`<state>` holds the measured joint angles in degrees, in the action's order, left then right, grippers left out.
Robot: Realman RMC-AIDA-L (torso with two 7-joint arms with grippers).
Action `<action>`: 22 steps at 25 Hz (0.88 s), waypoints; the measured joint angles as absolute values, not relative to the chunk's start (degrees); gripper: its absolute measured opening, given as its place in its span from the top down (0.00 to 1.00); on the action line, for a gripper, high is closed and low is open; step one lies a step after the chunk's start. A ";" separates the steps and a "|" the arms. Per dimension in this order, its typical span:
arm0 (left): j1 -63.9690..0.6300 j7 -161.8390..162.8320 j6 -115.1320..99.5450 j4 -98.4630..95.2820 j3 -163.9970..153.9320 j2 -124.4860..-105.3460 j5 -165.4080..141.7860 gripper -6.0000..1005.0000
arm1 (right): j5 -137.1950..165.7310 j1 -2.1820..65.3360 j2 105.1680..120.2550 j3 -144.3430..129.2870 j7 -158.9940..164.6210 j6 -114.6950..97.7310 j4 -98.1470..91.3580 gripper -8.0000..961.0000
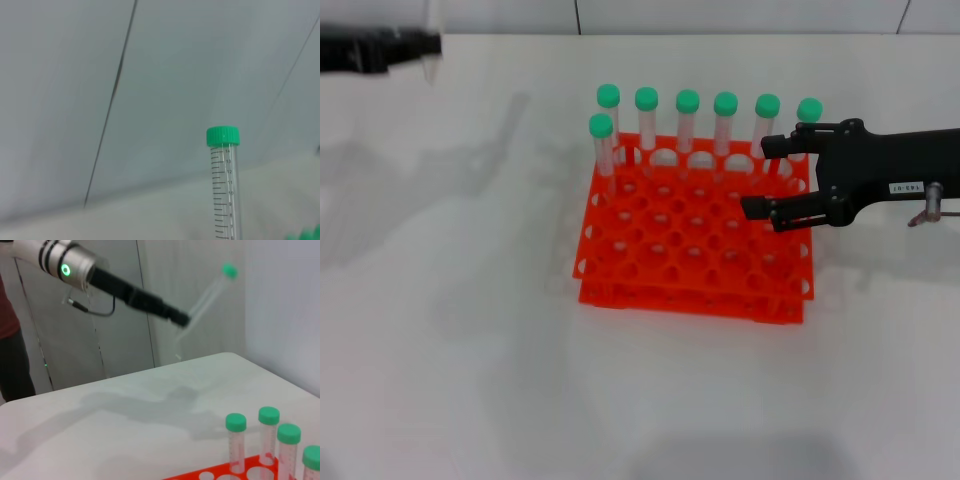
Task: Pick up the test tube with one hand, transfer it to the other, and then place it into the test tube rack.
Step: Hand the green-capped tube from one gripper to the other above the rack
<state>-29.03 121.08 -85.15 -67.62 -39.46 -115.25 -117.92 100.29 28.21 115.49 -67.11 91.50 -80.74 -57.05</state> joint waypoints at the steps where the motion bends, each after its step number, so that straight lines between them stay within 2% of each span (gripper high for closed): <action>1: -28.81 119.90 -85.14 -67.72 -39.02 -115.16 -115.74 0.80 | 100.29 28.21 115.49 -67.10 91.48 -80.72 -57.07 0.11; 7: -29.91 110.40 -83.43 -64.86 -38.50 -115.26 -107.28 0.80 | 99.35 28.24 115.46 -67.06 90.94 -80.21 -57.44 0.11; 13: -33.79 96.70 -83.34 -53.66 -38.95 -115.36 -99.50 0.80 | 97.51 28.20 115.36 -67.05 89.70 -80.14 -57.44 0.11; 22: -37.75 88.33 -83.94 -45.13 -40.41 -115.35 -99.51 0.79 | 97.12 28.21 115.31 -67.04 89.26 -80.14 -57.77 0.11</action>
<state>-37.75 88.33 -83.94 -45.13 -40.41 -115.35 -99.51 97.12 28.21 115.31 -67.04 89.26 -80.14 -57.77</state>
